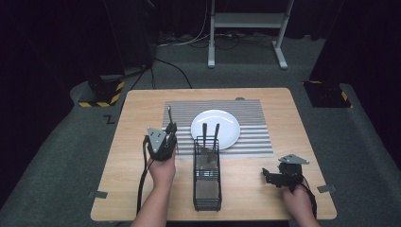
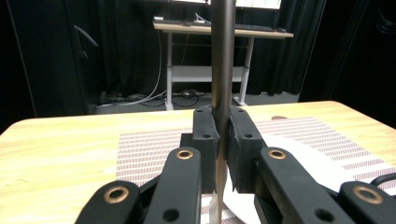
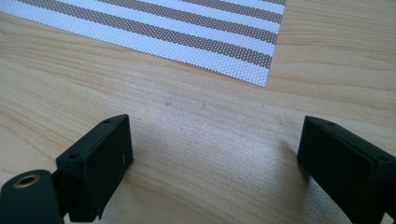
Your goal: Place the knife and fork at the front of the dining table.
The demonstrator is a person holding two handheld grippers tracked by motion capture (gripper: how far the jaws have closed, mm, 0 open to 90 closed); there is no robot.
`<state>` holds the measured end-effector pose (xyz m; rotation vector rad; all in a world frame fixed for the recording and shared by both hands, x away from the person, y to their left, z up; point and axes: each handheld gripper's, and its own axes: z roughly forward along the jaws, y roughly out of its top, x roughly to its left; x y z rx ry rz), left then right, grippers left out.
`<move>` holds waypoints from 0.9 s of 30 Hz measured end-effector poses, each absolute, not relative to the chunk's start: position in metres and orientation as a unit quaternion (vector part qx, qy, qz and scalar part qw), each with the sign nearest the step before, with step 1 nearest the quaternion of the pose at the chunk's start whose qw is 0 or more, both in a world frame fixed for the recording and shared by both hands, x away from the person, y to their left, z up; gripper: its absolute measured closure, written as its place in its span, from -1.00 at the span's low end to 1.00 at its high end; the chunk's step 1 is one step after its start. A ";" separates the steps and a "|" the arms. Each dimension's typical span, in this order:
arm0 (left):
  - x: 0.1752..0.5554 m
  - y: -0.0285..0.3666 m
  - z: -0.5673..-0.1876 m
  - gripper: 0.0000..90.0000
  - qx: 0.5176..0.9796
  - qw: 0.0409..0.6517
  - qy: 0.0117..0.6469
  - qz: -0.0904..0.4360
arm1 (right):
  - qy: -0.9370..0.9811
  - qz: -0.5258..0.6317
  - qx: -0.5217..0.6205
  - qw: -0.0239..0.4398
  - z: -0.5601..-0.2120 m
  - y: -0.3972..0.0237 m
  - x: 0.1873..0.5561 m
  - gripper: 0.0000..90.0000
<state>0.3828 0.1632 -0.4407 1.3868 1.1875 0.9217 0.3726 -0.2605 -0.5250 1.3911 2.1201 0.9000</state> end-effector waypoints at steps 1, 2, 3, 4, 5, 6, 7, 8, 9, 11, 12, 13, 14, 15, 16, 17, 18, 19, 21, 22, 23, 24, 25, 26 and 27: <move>0.383 0.163 -0.441 0.84 0.580 0.518 0.496 0.386 | 0.768 0.326 0.504 0.224 -0.525 -0.261 0.373 -0.78; 0.384 0.163 -0.442 0.84 0.580 0.518 0.498 0.385 | 0.768 0.326 0.504 0.224 -0.525 -0.261 0.373 -0.78; 0.384 0.163 -0.442 0.84 0.580 0.516 0.500 0.384 | 0.768 0.326 0.504 0.224 -0.525 -0.261 0.373 -0.78; 0.385 0.163 -0.442 0.84 0.581 0.514 0.501 0.384 | 0.768 0.326 0.504 0.224 -0.525 -0.261 0.373 -0.78; 0.385 0.162 -0.443 0.84 0.582 0.513 0.502 0.382 | 0.768 0.326 0.504 0.224 -0.525 -0.261 0.373 -0.78; 0.386 0.162 -0.443 0.84 0.582 0.512 0.503 0.382 | 0.768 0.326 0.504 0.224 -0.525 -0.261 0.373 -0.78; 0.386 0.162 -0.444 0.84 0.583 0.510 0.503 0.383 | 0.768 0.326 0.504 0.223 -0.525 -0.261 0.373 -0.78; 0.387 0.161 -0.444 0.84 0.584 0.506 0.504 0.384 | 0.768 0.326 0.504 0.224 -0.525 -0.261 0.373 -0.78; 0.388 0.161 -0.445 0.84 0.585 0.505 0.506 0.384 | 0.768 0.326 0.504 0.224 -0.525 -0.261 0.373 -0.78; 0.389 0.160 -0.446 0.84 0.586 0.501 0.507 0.385 | 0.768 0.326 0.504 0.224 -0.525 -0.261 0.373 -0.78; 0.390 0.159 -0.447 0.84 0.585 0.500 0.508 0.385 | 0.768 0.326 0.504 0.224 -0.525 -0.261 0.373 -0.78; 0.391 0.159 -0.448 0.84 0.587 0.499 0.510 0.384 | 0.768 0.326 0.504 0.224 -0.525 -0.261 0.373 -0.78; 0.392 0.159 -0.448 0.84 0.586 0.498 0.511 0.383 | 0.768 0.326 0.504 0.224 -0.525 -0.261 0.373 -0.78; 0.393 0.158 -0.449 0.84 0.588 0.496 0.512 0.383 | 0.768 0.326 0.504 0.224 -0.525 -0.261 0.373 -0.78; 0.394 0.158 -0.450 0.84 0.589 0.494 0.513 0.382 | 0.768 0.326 0.505 0.223 -0.525 -0.260 0.373 -0.78; 0.395 0.157 -0.451 0.84 0.587 0.494 0.513 0.384 | 0.768 0.326 0.504 0.224 -0.525 -0.261 0.373 -0.78; 0.396 0.157 -0.451 0.84 0.585 0.495 0.516 0.383 | 0.768 0.326 0.504 0.224 -0.525 -0.261 0.373 -0.78; 0.396 0.157 -0.452 0.84 0.585 0.494 0.516 0.384 | 0.768 0.326 0.504 0.224 -0.525 -0.261 0.373 -0.78; 0.398 0.156 -0.452 0.84 0.583 0.494 0.517 0.384 | 0.768 0.326 0.504 0.224 -0.525 -0.261 0.373 -0.78; 0.399 0.156 -0.452 0.84 0.583 0.494 0.518 0.384 | 0.768 0.326 0.504 0.224 -0.525 -0.261 0.373 -0.78; 0.400 0.156 -0.452 0.84 0.582 0.494 0.519 0.384 | 0.768 0.326 0.504 0.224 -0.525 -0.261 0.373 -0.78; 0.400 0.155 -0.452 0.84 0.582 0.494 0.520 0.384 | 0.768 0.326 0.504 0.224 -0.525 -0.261 0.373 -0.78; 0.402 0.155 -0.452 0.84 0.581 0.494 0.521 0.383 | 0.768 0.326 0.504 0.224 -0.525 -0.261 0.373 -0.78; 0.403 0.155 -0.453 0.84 0.581 0.494 0.522 0.383 | 0.768 0.326 0.504 0.224 -0.525 -0.261 0.373 -0.78; 0.404 0.155 -0.453 0.84 0.581 0.493 0.522 0.384 | 0.768 0.326 0.504 0.224 -0.525 -0.261 0.373 -0.78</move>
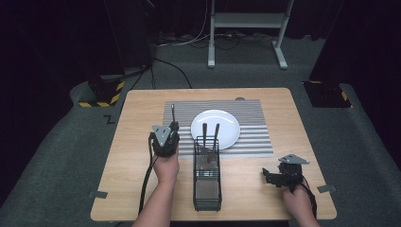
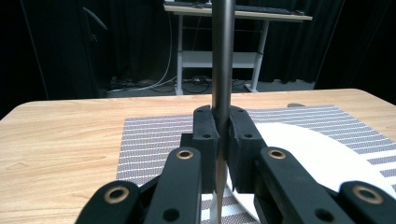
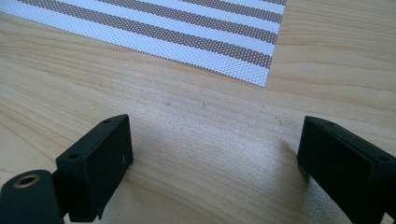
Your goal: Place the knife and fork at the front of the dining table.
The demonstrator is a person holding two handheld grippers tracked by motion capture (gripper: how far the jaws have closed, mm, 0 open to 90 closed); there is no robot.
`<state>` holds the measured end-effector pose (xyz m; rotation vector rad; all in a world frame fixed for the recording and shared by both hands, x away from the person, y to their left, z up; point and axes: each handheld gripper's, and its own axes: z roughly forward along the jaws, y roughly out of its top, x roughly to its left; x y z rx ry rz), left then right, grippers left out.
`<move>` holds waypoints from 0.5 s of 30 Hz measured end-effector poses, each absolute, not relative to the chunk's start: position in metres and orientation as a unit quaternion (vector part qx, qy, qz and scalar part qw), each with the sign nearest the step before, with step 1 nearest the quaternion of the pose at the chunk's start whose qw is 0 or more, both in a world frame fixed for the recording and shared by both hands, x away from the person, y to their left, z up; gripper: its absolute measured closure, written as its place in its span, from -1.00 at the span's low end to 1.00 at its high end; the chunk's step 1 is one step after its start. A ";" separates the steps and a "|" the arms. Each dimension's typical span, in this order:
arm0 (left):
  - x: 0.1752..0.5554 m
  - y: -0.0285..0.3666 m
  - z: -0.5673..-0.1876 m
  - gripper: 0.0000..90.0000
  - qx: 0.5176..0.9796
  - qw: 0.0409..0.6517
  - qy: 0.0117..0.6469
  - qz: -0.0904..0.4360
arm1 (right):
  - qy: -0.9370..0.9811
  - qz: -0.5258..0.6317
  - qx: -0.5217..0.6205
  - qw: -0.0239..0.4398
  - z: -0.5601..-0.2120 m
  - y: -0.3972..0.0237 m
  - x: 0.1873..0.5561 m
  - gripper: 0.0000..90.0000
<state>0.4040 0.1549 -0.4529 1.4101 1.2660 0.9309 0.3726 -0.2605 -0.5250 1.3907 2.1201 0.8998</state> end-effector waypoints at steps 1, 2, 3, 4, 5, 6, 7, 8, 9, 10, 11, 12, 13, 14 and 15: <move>0.405 0.155 -0.453 0.84 0.580 0.493 0.523 0.383 | 0.768 0.326 0.504 0.224 -0.525 -0.261 0.373 -0.78; 0.405 0.155 -0.453 0.84 0.580 0.493 0.523 0.383 | 0.768 0.326 0.504 0.224 -0.525 -0.261 0.373 -0.78; 0.408 0.154 -0.454 0.84 0.580 0.492 0.526 0.381 | 0.768 0.326 0.504 0.224 -0.525 -0.261 0.373 -0.78; 0.409 0.154 -0.454 0.84 0.580 0.492 0.526 0.382 | 0.768 0.326 0.504 0.224 -0.525 -0.261 0.373 -0.78; 0.410 0.153 -0.454 0.84 0.578 0.493 0.527 0.381 | 0.768 0.326 0.504 0.224 -0.525 -0.261 0.373 -0.78; 0.411 0.153 -0.455 0.84 0.577 0.492 0.529 0.381 | 0.768 0.326 0.504 0.224 -0.525 -0.261 0.373 -0.78; 0.413 0.153 -0.455 0.84 0.576 0.492 0.530 0.381 | 0.768 0.326 0.504 0.224 -0.525 -0.261 0.373 -0.78; 0.414 0.153 -0.455 0.84 0.575 0.492 0.532 0.380 | 0.768 0.326 0.504 0.224 -0.525 -0.261 0.373 -0.78; 0.416 0.154 -0.455 0.84 0.576 0.489 0.534 0.380 | 0.768 0.326 0.504 0.224 -0.525 -0.261 0.373 -0.78; 0.417 0.153 -0.455 0.84 0.575 0.489 0.536 0.378 | 0.768 0.326 0.504 0.224 -0.525 -0.261 0.373 -0.78; 0.419 0.153 -0.455 0.84 0.576 0.488 0.537 0.377 | 0.768 0.326 0.504 0.224 -0.525 -0.261 0.373 -0.78; 0.421 0.153 -0.456 0.84 0.575 0.488 0.538 0.377 | 0.768 0.326 0.504 0.224 -0.525 -0.261 0.373 -0.78; 0.422 0.153 -0.456 0.84 0.576 0.486 0.539 0.377 | 0.768 0.326 0.504 0.224 -0.525 -0.261 0.373 -0.78; 0.423 0.153 -0.457 0.84 0.576 0.486 0.539 0.377 | 0.768 0.326 0.504 0.224 -0.525 -0.261 0.373 -0.78; 0.425 0.152 -0.457 0.84 0.576 0.486 0.540 0.375 | 0.768 0.326 0.504 0.224 -0.525 -0.261 0.373 -0.78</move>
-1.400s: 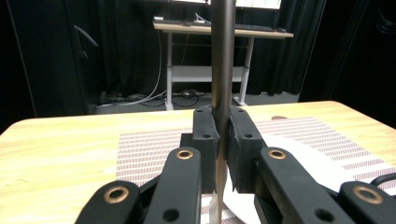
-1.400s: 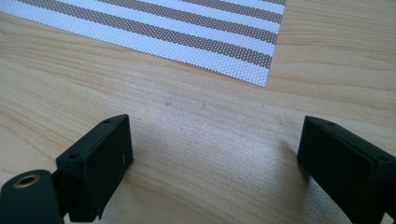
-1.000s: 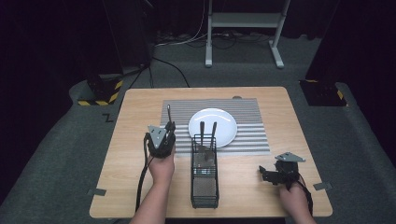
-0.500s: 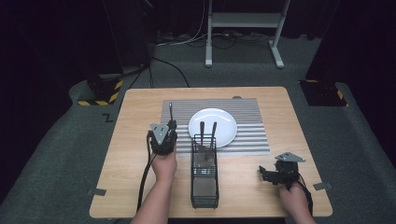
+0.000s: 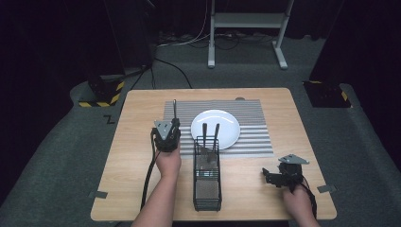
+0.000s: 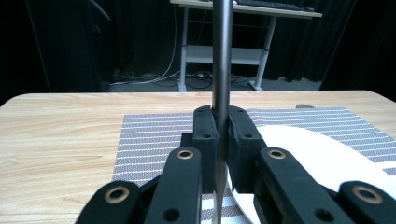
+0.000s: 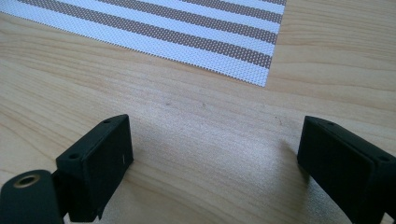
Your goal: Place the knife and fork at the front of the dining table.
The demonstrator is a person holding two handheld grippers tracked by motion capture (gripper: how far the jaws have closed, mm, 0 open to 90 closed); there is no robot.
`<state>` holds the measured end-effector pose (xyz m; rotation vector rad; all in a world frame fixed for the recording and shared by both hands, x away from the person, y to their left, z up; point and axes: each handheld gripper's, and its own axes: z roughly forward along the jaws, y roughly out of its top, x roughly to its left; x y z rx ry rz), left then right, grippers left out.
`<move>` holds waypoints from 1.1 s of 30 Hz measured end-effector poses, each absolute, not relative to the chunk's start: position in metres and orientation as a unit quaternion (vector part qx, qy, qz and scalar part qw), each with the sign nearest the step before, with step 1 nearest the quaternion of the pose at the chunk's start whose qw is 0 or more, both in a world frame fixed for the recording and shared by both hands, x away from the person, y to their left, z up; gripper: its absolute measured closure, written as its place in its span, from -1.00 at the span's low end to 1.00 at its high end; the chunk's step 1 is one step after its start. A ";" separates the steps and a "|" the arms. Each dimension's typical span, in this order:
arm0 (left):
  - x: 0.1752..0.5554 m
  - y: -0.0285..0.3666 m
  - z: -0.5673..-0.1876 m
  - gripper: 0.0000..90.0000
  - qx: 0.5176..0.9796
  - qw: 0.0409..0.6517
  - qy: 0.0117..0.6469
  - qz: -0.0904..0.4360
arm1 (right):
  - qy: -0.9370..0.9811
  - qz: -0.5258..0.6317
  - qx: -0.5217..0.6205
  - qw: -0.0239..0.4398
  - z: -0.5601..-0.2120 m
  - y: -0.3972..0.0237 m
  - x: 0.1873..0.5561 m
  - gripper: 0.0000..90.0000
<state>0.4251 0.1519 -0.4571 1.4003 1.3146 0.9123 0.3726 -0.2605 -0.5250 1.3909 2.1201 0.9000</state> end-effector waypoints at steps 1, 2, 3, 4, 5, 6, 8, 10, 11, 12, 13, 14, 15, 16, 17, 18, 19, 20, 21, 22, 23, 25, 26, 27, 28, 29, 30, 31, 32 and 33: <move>0.426 0.152 -0.457 0.84 0.576 0.486 0.541 0.374 | 0.768 0.326 0.504 0.224 -0.525 -0.261 0.373 -0.78; 0.427 0.151 -0.458 0.84 0.576 0.487 0.541 0.373 | 0.768 0.326 0.504 0.224 -0.525 -0.261 0.373 -0.78; 0.428 0.151 -0.458 0.84 0.577 0.486 0.541 0.372 | 0.768 0.326 0.504 0.224 -0.525 -0.261 0.373 -0.78; 0.429 0.151 -0.458 0.84 0.577 0.486 0.541 0.372 | 0.768 0.326 0.504 0.224 -0.525 -0.261 0.373 -0.78; 0.429 0.151 -0.459 0.84 0.576 0.486 0.541 0.372 | 0.768 0.326 0.504 0.224 -0.525 -0.261 0.373 -0.78; 0.430 0.151 -0.459 0.84 0.575 0.487 0.542 0.372 | 0.768 0.326 0.504 0.224 -0.525 -0.261 0.373 -0.78; 0.430 0.152 -0.459 0.84 0.575 0.487 0.544 0.370 | 0.768 0.326 0.505 0.223 -0.525 -0.260 0.373 -0.78; 0.431 0.153 -0.459 0.84 0.575 0.486 0.544 0.370 | 0.768 0.326 0.504 0.224 -0.525 -0.261 0.373 -0.78; 0.431 0.153 -0.459 0.84 0.575 0.486 0.545 0.370 | 0.768 0.326 0.504 0.224 -0.525 -0.260 0.373 -0.78; 0.432 0.153 -0.459 0.84 0.574 0.486 0.545 0.369 | 0.768 0.326 0.504 0.224 -0.525 -0.261 0.373 -0.78; 0.432 0.153 -0.459 0.84 0.574 0.486 0.546 0.368 | 0.768 0.326 0.504 0.224 -0.525 -0.261 0.373 -0.78; 0.433 0.153 -0.459 0.84 0.574 0.485 0.548 0.368 | 0.768 0.326 0.504 0.224 -0.525 -0.260 0.373 -0.78; 0.434 0.153 -0.460 0.84 0.574 0.485 0.548 0.367 | 0.768 0.326 0.504 0.224 -0.525 -0.261 0.373 -0.78; 0.435 0.153 -0.460 0.84 0.574 0.484 0.548 0.368 | 0.768 0.326 0.504 0.224 -0.525 -0.261 0.373 -0.78; 0.436 0.153 -0.461 0.84 0.573 0.485 0.549 0.367 | 0.768 0.326 0.504 0.224 -0.525 -0.261 0.373 -0.78; 0.437 0.153 -0.461 0.84 0.573 0.485 0.550 0.366 | 0.768 0.326 0.504 0.224 -0.525 -0.261 0.373 -0.78; 0.439 0.153 -0.462 0.84 0.572 0.484 0.552 0.366 | 0.768 0.326 0.504 0.224 -0.525 -0.261 0.373 -0.78; 0.440 0.153 -0.462 0.84 0.573 0.483 0.553 0.364 | 0.768 0.326 0.504 0.224 -0.525 -0.261 0.373 -0.78; 0.442 0.153 -0.463 0.84 0.574 0.481 0.555 0.363 | 0.768 0.326 0.505 0.223 -0.525 -0.260 0.373 -0.78; 0.444 0.153 -0.463 0.84 0.576 0.479 0.555 0.363 | 0.768 0.326 0.504 0.224 -0.525 -0.261 0.373 -0.78; 0.445 0.152 -0.463 0.84 0.577 0.477 0.555 0.362 | 0.768 0.326 0.504 0.224 -0.525 -0.261 0.373 -0.78; 0.448 0.152 -0.464 0.84 0.577 0.477 0.557 0.361 | 0.768 0.326 0.504 0.224 -0.525 -0.261 0.373 -0.78; 0.449 0.152 -0.464 0.84 0.578 0.475 0.558 0.360 | 0.768 0.326 0.504 0.224 -0.525 -0.261 0.373 -0.78; 0.451 0.151 -0.464 0.84 0.577 0.474 0.560 0.359 | 0.768 0.326 0.504 0.224 -0.525 -0.261 0.373 -0.78; 0.452 0.151 -0.465 0.84 0.578 0.474 0.560 0.357 | 0.768 0.326 0.504 0.224 -0.525 -0.261 0.373 -0.78; 0.453 0.151 -0.465 0.84 0.578 0.473 0.561 0.357 | 0.768 0.326 0.504 0.224 -0.525 -0.261 0.373 -0.78; 0.454 0.151 -0.465 0.84 0.578 0.472 0.560 0.358 | 0.768 0.326 0.504 0.224 -0.525 -0.261 0.373 -0.78; 0.455 0.151 -0.465 0.84 0.578 0.473 0.561 0.357 | 0.768 0.326 0.504 0.224 -0.525 -0.261 0.373 -0.78; 0.456 0.151 -0.465 0.84 0.578 0.472 0.562 0.357 | 0.768 0.326 0.504 0.224 -0.525 -0.260 0.373 -0.78; 0.457 0.151 -0.466 0.84 0.579 0.472 0.562 0.356 | 0.768 0.326 0.504 0.224 -0.525 -0.260 0.373 -0.78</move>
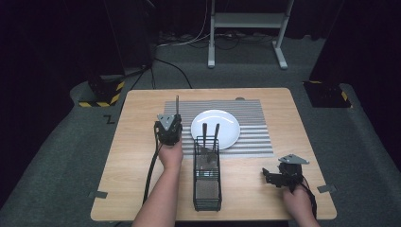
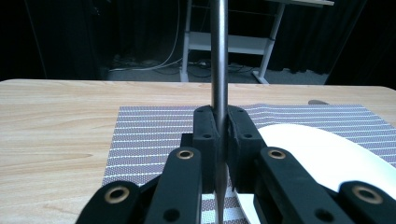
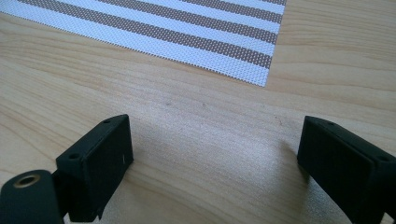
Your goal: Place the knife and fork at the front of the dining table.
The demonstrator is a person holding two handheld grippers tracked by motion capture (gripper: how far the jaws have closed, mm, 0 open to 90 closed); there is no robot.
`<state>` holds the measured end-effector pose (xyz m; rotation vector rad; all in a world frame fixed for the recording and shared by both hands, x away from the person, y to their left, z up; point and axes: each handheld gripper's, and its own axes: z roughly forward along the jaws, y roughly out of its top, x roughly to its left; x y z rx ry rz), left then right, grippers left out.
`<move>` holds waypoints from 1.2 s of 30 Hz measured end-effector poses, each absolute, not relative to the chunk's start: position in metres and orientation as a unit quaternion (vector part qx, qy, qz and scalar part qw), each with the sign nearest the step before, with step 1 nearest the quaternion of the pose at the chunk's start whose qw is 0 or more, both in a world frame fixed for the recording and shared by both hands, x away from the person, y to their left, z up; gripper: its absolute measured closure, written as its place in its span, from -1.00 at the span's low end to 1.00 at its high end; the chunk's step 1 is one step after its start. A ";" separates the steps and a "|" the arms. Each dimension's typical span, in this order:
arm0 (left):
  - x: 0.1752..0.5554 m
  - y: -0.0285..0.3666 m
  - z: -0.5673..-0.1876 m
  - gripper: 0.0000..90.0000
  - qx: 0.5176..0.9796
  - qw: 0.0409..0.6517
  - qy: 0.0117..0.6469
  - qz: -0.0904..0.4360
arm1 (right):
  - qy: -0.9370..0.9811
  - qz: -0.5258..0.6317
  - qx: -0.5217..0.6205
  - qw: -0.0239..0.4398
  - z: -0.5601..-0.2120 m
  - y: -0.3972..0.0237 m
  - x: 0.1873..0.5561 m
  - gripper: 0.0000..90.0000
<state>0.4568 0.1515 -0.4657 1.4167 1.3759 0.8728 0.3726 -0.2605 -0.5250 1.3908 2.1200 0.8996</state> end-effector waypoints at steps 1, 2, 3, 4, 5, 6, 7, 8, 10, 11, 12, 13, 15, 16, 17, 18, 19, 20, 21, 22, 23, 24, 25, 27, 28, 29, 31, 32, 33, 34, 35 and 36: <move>0.458 0.152 -0.466 0.84 0.577 0.472 0.564 0.355 | 0.768 0.326 0.504 0.224 -0.525 -0.260 0.373 -0.78; 0.459 0.152 -0.467 0.84 0.577 0.471 0.566 0.354 | 0.769 0.326 0.503 0.223 -0.525 -0.260 0.373 -0.78; 0.460 0.152 -0.467 0.84 0.576 0.472 0.567 0.352 | 0.770 0.327 0.501 0.223 -0.525 -0.260 0.373 -0.78; 0.461 0.152 -0.468 0.84 0.577 0.471 0.567 0.352 | 0.770 0.326 0.500 0.223 -0.525 -0.260 0.373 -0.78; 0.462 0.152 -0.468 0.84 0.577 0.470 0.569 0.351 | 0.770 0.327 0.500 0.222 -0.525 -0.260 0.373 -0.78; 0.463 0.152 -0.468 0.84 0.578 0.469 0.568 0.350 | 0.771 0.327 0.500 0.222 -0.525 -0.260 0.373 -0.78; 0.463 0.152 -0.468 0.84 0.579 0.468 0.569 0.351 | 0.771 0.327 0.500 0.222 -0.525 -0.260 0.373 -0.78; 0.464 0.151 -0.469 0.84 0.579 0.467 0.570 0.350 | 0.770 0.327 0.501 0.222 -0.525 -0.260 0.373 -0.78; 0.465 0.151 -0.469 0.84 0.580 0.466 0.570 0.350 | 0.770 0.327 0.501 0.221 -0.525 -0.260 0.373 -0.78; 0.466 0.151 -0.470 0.84 0.580 0.465 0.570 0.349 | 0.771 0.327 0.500 0.222 -0.525 -0.260 0.373 -0.78; 0.467 0.151 -0.470 0.84 0.580 0.465 0.571 0.349 | 0.771 0.327 0.500 0.222 -0.525 -0.260 0.373 -0.78; 0.467 0.151 -0.470 0.84 0.580 0.464 0.571 0.350 | 0.771 0.327 0.500 0.222 -0.525 -0.260 0.373 -0.78; 0.468 0.151 -0.471 0.84 0.579 0.463 0.573 0.349 | 0.771 0.327 0.500 0.222 -0.525 -0.260 0.373 -0.78; 0.469 0.151 -0.471 0.84 0.579 0.462 0.575 0.348 | 0.771 0.327 0.499 0.222 -0.525 -0.260 0.373 -0.78; 0.470 0.150 -0.471 0.84 0.579 0.461 0.577 0.346 | 0.771 0.327 0.499 0.222 -0.525 -0.260 0.373 -0.78; 0.471 0.150 -0.471 0.84 0.580 0.460 0.577 0.346 | 0.771 0.327 0.499 0.222 -0.525 -0.260 0.373 -0.78; 0.471 0.150 -0.471 0.84 0.581 0.458 0.578 0.346 | 0.771 0.327 0.500 0.222 -0.525 -0.260 0.373 -0.78; 0.471 0.150 -0.471 0.84 0.580 0.457 0.578 0.346 | 0.771 0.327 0.499 0.222 -0.525 -0.260 0.373 -0.78; 0.471 0.150 -0.471 0.84 0.579 0.458 0.579 0.345 | 0.771 0.327 0.499 0.222 -0.525 -0.260 0.373 -0.78; 0.469 0.150 -0.469 0.84 0.580 0.457 0.579 0.346 | 0.771 0.327 0.499 0.222 -0.525 -0.260 0.373 -0.78; 0.468 0.150 -0.468 0.84 0.580 0.458 0.578 0.345 | 0.771 0.327 0.499 0.222 -0.525 -0.260 0.373 -0.78; 0.466 0.151 -0.465 0.84 0.579 0.460 0.578 0.345 | 0.771 0.327 0.499 0.222 -0.525 -0.260 0.373 -0.78; 0.465 0.152 -0.463 0.84 0.576 0.464 0.578 0.345 | 0.771 0.327 0.499 0.222 -0.525 -0.260 0.373 -0.78; 0.463 0.152 -0.459 0.84 0.576 0.466 0.576 0.346 | 0.771 0.327 0.499 0.222 -0.525 -0.260 0.373 -0.78; 0.462 0.152 -0.457 0.84 0.577 0.465 0.574 0.348 | 0.771 0.327 0.500 0.221 -0.525 -0.260 0.373 -0.78; 0.461 0.152 -0.457 0.84 0.580 0.463 0.572 0.350 | 0.771 0.327 0.499 0.222 -0.525 -0.260 0.373 -0.78; 0.460 0.152 -0.457 0.84 0.585 0.458 0.570 0.351 | 0.771 0.327 0.499 0.222 -0.525 -0.260 0.373 -0.78; 0.460 0.152 -0.457 0.84 0.585 0.457 0.572 0.350 | 0.771 0.327 0.499 0.222 -0.525 -0.260 0.373 -0.78; 0.461 0.152 -0.458 0.84 0.583 0.457 0.574 0.349 | 0.771 0.327 0.499 0.222 -0.525 -0.260 0.373 -0.78; 0.461 0.152 -0.458 0.84 0.583 0.457 0.574 0.349 | 0.771 0.327 0.499 0.222 -0.525 -0.260 0.373 -0.78; 0.464 0.154 -0.461 0.84 0.581 0.456 0.577 0.348 | 0.771 0.327 0.499 0.222 -0.525 -0.260 0.373 -0.78; 0.465 0.154 -0.462 0.84 0.580 0.457 0.579 0.346 | 0.771 0.327 0.499 0.222 -0.525 -0.260 0.373 -0.78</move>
